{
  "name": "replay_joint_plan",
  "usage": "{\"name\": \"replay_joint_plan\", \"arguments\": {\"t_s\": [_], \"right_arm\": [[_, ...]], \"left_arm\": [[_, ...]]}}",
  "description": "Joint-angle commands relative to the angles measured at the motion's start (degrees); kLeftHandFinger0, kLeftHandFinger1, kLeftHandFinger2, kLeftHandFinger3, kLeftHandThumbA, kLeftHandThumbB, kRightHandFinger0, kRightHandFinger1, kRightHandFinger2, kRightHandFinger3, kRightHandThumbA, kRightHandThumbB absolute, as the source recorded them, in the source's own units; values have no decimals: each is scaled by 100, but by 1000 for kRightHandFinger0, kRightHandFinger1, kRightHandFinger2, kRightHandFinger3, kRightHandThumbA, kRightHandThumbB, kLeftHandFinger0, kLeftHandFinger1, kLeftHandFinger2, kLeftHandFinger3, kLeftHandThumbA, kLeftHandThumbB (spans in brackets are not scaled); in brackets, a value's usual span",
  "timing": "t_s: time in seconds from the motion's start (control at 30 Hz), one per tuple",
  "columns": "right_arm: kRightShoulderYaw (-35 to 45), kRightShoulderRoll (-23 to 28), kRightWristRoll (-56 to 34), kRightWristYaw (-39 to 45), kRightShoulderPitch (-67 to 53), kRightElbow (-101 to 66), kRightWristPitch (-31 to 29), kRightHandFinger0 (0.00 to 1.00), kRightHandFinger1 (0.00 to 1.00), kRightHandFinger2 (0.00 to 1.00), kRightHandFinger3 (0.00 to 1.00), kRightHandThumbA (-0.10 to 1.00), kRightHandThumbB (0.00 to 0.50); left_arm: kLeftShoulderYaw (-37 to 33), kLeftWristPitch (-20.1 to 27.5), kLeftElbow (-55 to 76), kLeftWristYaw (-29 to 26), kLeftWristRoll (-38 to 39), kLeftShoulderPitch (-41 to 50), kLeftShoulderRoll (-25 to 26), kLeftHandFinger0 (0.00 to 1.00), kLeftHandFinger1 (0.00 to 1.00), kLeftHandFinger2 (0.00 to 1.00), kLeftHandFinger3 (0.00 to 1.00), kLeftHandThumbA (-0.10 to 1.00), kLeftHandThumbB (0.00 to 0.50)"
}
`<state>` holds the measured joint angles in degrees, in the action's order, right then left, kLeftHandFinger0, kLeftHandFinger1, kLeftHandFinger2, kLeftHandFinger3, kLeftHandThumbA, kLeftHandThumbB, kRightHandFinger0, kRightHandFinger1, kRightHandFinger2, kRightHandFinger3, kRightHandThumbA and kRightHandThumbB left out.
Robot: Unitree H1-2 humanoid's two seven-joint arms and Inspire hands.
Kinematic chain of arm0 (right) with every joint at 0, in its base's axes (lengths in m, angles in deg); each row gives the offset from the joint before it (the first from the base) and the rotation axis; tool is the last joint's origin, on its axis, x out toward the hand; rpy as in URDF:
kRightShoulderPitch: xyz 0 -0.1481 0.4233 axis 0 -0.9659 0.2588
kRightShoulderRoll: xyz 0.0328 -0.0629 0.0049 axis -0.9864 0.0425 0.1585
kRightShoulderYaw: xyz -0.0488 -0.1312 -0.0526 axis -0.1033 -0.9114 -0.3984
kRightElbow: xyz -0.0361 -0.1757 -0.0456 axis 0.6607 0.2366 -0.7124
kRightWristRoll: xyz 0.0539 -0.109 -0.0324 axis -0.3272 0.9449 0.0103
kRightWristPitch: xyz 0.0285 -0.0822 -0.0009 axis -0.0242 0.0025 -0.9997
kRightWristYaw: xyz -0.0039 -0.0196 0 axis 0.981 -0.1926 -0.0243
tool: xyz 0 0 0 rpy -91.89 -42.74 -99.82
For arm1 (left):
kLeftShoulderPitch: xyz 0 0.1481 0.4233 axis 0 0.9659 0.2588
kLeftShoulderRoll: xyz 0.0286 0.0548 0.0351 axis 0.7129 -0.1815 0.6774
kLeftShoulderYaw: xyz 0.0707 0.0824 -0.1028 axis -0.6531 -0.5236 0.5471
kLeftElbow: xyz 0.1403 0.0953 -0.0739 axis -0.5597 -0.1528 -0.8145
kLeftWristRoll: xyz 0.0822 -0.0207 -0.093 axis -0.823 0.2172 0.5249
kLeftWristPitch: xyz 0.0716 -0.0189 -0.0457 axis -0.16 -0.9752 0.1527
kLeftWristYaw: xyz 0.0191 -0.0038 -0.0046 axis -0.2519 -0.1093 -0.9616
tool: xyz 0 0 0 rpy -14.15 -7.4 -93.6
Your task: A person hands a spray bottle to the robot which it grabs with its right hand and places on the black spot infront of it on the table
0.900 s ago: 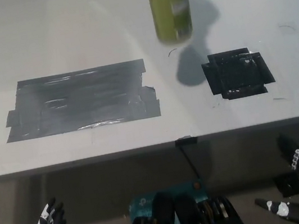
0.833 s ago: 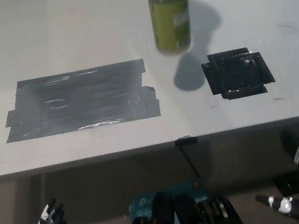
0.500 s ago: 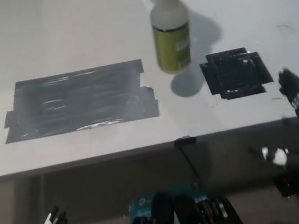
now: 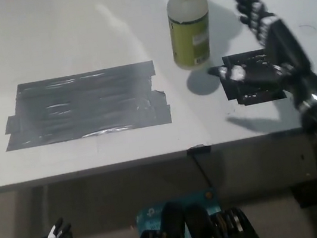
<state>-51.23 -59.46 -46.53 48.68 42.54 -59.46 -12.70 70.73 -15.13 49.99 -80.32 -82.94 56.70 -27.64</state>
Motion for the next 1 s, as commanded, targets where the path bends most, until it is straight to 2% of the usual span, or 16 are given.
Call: {"name": "replay_joint_plan", "arguments": {"t_s": [0.0,0.07,0.1,0.3,0.37,0.4,0.43,0.53,0.57,0.7,0.83,0.9,0.97], "right_arm": [[-45,-68,86,-43,480,222,614,1000,1000,1000,1000,1000,470],[54,-227,-20,-128,981,1103,338,1000,1000,1000,1000,1000,453],[70,-255,-55,-114,1132,1316,341,1000,1000,1000,1000,1000,477],[87,-306,-66,-72,1595,1971,132,1000,1000,1000,1000,1000,500],[92,-307,-65,-70,1604,1998,112,1000,1000,1000,1000,1000,500],[124,-352,-105,-84,1728,2132,187,1000,1000,1000,1000,1000,500],[162,-408,-155,-103,1878,2288,288,1000,1000,1000,1000,1000,500],[186,-424,-158,-100,1921,2339,295,1000,1000,1000,1000,1000,500],[175,-420,-101,-137,2049,2468,302,1000,1000,1000,1000,1000,479],[139,-403,-9,-156,2211,2648,328,1000,1000,1000,1000,1000,465],[73,-434,52,-165,2254,2631,298,1000,1000,1000,1000,1000,500],[20,-427,116,-176,2278,2692,206,1000,1000,1000,1000,1000,497],[9,-457,98,-167,2306,2708,207,1000,1000,1000,1000,1000,473]], "left_arm": [[-13,49,229,21,-5,13,21,1000,1000,1000,1000,831,13],[-9,84,231,35,28,-48,22,1000,1000,1000,1000,823,3],[-14,104,216,51,26,-62,35,1000,1000,1000,1000,827,7],[-20,118,238,44,-33,-80,57,1000,1000,1000,1000,837,7],[-21,117,240,44,-33,-79,58,1000,1000,1000,1000,838,7],[-20,108,242,47,-23,-82,57,1000,1000,1000,1000,842,34],[-18,97,245,51,-10,-85,56,1000,1000,1000,1000,844,41],[-17,93,249,53,-9,-92,57,1000,1000,1000,1000,849,43],[-14,71,269,48,-23,-104,65,1000,1000,1000,1000,855,57],[-9,118,253,70,20,-111,69,1000,1000,1000,1000,853,49],[-4,79,288,76,-12,-116,104,1000,1000,1000,1000,853,45],[-4,77,290,79,-3,-113,104,1000,1000,1000,1000,849,42],[-10,85,291,75,-20,-111,102,1000,1000,1000,1000,846,53]]}}
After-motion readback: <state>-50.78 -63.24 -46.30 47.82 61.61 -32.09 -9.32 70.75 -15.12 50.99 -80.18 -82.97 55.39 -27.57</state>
